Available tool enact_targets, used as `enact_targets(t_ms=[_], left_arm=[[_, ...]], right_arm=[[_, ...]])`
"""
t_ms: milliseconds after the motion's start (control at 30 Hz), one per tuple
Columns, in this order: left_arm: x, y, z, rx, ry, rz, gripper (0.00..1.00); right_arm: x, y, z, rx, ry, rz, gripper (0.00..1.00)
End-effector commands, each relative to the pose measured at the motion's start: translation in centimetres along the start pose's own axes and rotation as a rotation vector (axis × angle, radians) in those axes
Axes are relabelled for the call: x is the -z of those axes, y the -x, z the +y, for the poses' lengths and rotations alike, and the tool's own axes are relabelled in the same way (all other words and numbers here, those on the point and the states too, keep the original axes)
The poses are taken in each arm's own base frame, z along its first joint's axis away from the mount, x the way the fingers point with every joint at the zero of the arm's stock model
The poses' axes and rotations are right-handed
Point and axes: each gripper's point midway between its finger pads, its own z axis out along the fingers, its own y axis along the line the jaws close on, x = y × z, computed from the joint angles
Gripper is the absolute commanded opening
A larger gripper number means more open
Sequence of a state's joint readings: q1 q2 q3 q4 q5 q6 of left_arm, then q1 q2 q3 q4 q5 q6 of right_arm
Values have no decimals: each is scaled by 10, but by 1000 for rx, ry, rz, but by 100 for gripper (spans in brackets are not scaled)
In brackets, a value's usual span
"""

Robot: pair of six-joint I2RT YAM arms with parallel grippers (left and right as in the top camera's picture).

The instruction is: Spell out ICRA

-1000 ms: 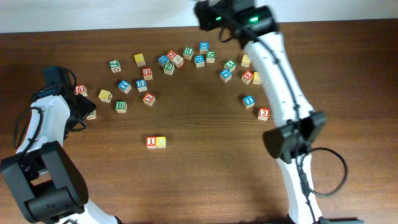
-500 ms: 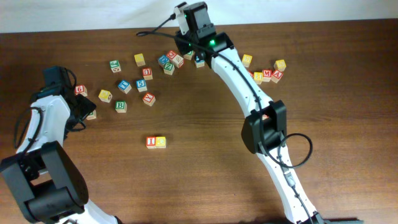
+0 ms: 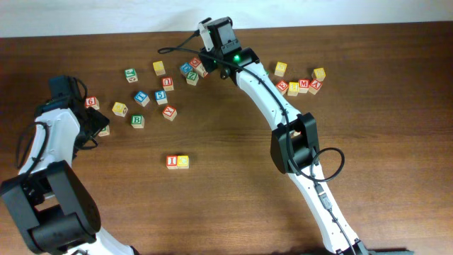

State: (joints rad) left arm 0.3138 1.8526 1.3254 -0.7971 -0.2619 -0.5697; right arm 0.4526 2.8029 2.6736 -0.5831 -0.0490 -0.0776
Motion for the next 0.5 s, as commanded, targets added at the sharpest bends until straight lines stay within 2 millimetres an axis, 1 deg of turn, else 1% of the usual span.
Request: enact_targets(t_ms=[0,33,67,133,167,233,300,333,400,467], left_arm=[[7,3,2,8,-6,-16,99],[7,3,2,9,-6,-16,99],[7,3,2,9,-6,-16,99],[7,3,2,8,-6,-16,100],[7,3,2,8,-6,-16,99],[7,3,2,8,-6,-16,99],[7,3,2,8,-6,-16,99],[7,3,2,8,-6,-16,99],[7,3,2,8,-6,-16,99],[7,3,2,9,-6,-16,99]], right_arm=[[-14,-29,1,-10,1,74,34],[-14,-30,1,-10,1,77,42],[-14,-30,1,-10,0,77,46],[-14,-29,-1,-12,-3,71,47],[-14,-28,-2,-12,-3,67,51],[-17,-30,-3,-11,-11,66,52],[-22,-34,-3,-12,-10,66,58],[-27,-41,-3,-12,-10,74,60],[-31,-46,-2,-12,-10,82,64],[-31,-44,-3,-12,-10,74,70]])
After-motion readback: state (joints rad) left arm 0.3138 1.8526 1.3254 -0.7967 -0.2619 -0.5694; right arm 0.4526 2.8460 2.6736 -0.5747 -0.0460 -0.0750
